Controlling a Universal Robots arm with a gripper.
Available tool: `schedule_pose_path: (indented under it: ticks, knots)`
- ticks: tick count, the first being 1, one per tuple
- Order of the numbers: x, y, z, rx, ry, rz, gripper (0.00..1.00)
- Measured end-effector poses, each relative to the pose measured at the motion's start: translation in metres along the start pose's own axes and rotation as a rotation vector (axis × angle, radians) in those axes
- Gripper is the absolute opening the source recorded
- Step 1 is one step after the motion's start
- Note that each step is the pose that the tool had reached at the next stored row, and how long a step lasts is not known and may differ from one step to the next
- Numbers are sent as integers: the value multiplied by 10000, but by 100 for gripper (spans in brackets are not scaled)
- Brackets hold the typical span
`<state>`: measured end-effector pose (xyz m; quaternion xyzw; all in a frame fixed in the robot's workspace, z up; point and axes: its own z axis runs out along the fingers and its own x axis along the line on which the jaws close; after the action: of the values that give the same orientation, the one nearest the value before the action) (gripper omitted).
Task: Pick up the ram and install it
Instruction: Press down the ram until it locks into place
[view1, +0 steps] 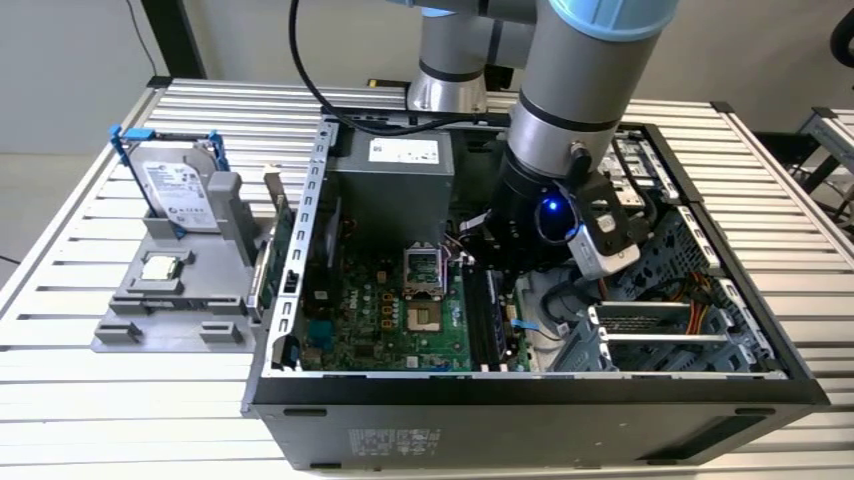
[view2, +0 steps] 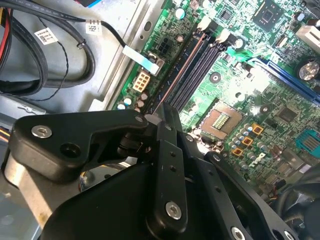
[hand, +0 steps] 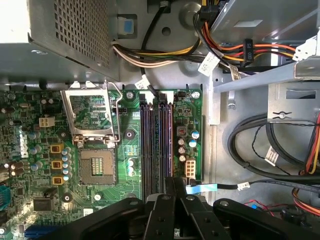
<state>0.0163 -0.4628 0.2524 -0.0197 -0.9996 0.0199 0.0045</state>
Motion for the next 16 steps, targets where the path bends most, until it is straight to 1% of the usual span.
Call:
schedule_pose_path:
  ticks: [7, 9, 11, 16]
  knots:
    - [1, 0, 0, -1, 0, -1, 0]
    - [1, 0, 0, -1, -3, -55, 0]
    - [0, 0, 0, 1, -9, -223, 0]
    - [1, 0, -1, 8, -35, -866, 0]
